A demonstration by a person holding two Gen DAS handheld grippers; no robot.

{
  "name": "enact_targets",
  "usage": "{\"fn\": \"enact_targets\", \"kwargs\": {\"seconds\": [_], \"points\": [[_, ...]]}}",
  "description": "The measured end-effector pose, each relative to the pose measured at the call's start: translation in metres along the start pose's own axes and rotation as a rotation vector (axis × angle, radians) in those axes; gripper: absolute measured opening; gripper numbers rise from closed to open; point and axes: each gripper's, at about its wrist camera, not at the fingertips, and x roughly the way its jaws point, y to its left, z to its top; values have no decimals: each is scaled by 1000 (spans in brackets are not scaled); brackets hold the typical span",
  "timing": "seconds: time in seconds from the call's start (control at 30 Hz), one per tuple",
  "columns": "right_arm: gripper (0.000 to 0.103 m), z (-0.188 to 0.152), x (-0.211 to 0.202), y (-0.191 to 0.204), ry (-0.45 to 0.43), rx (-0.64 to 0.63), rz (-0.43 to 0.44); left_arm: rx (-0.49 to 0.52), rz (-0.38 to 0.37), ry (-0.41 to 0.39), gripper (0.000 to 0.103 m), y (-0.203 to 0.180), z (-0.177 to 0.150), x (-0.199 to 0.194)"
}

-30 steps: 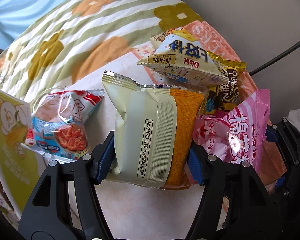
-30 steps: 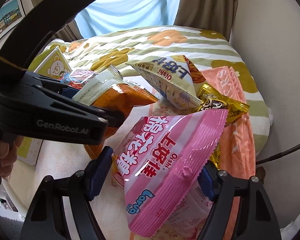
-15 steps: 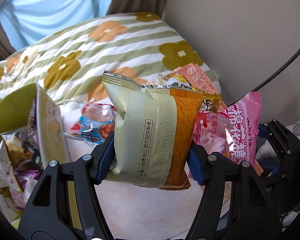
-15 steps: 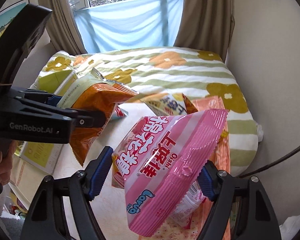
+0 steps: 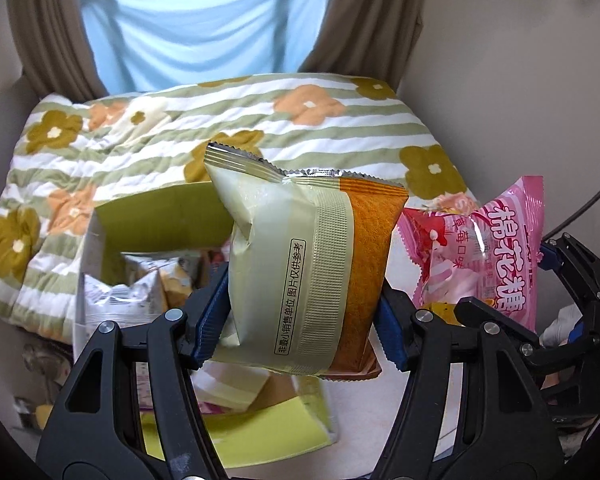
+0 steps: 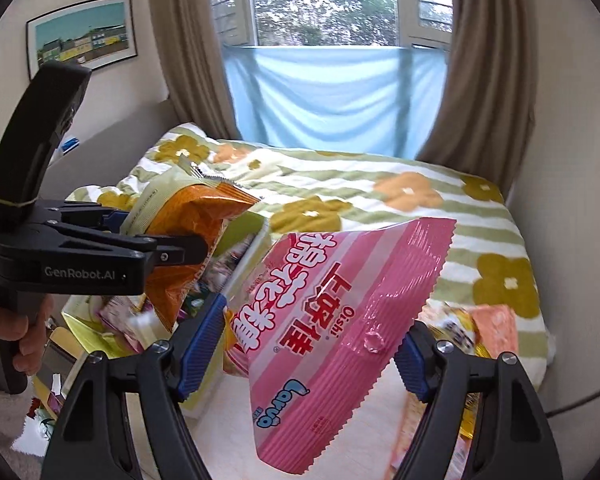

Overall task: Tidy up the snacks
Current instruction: 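Carry both packs over the box and open both tools to release them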

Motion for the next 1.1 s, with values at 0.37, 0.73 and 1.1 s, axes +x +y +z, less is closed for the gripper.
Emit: {"fn": "enact_targets", "kwargs": {"seconds": [0.37,0.73,1.1], "points": [[73,36,65,82,51,-34,32,-66,24,37,61,126,17,14],[73,46,124,102,139,-40,13,-66,9,145,62,168,38,71],[73,37,148,97,200,-77,41,-123,67,122,103,171,22,67]]}}
